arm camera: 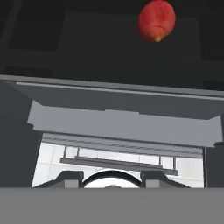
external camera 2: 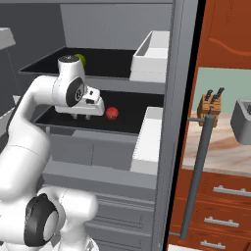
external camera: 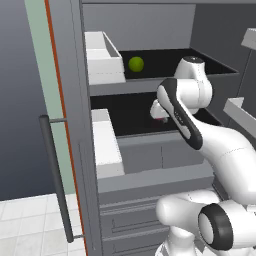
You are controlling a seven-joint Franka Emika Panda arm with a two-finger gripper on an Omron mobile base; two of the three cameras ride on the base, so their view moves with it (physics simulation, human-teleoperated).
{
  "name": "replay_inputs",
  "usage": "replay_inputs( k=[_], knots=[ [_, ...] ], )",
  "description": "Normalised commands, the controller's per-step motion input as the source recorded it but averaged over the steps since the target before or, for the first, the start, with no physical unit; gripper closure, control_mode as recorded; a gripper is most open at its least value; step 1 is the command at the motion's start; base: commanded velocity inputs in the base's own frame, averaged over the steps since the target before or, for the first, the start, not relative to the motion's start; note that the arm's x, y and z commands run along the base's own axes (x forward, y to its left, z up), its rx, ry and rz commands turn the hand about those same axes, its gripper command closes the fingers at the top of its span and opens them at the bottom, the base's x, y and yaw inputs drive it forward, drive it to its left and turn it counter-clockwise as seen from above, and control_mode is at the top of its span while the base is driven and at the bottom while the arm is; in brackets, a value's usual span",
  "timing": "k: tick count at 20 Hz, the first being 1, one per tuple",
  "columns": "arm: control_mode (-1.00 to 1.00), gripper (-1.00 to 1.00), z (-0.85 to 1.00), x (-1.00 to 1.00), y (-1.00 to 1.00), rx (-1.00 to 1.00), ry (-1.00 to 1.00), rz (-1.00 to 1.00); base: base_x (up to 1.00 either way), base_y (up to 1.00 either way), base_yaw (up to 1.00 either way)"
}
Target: Grab the lime and onion from the fridge, place them in the blender, close the lid, and turn on the blender to create a marinade.
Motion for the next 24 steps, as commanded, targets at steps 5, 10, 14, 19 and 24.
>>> replay_inputs(
  k=[5,10,14,19,24],
  knots=[
    [-1.0,-1.0,-0.01,0.0,0.0,0.0,-0.04,0.0,0.0,0.0,0.0],
    [-1.0,-1.0,0.25,0.0,0.0,0.05,-0.31,0.01,0.0,0.0,0.0],
    [-1.0,-1.0,0.63,0.0,0.02,0.09,-0.38,0.0,0.0,0.0,0.0],
    [-1.0,-1.0,0.81,0.03,0.1,0.09,-0.4,0.0,0.0,0.0,0.0],
    [-1.0,-1.0,0.67,0.13,0.26,0.04,-0.26,0.0,0.0,0.0,0.0]
  ],
)
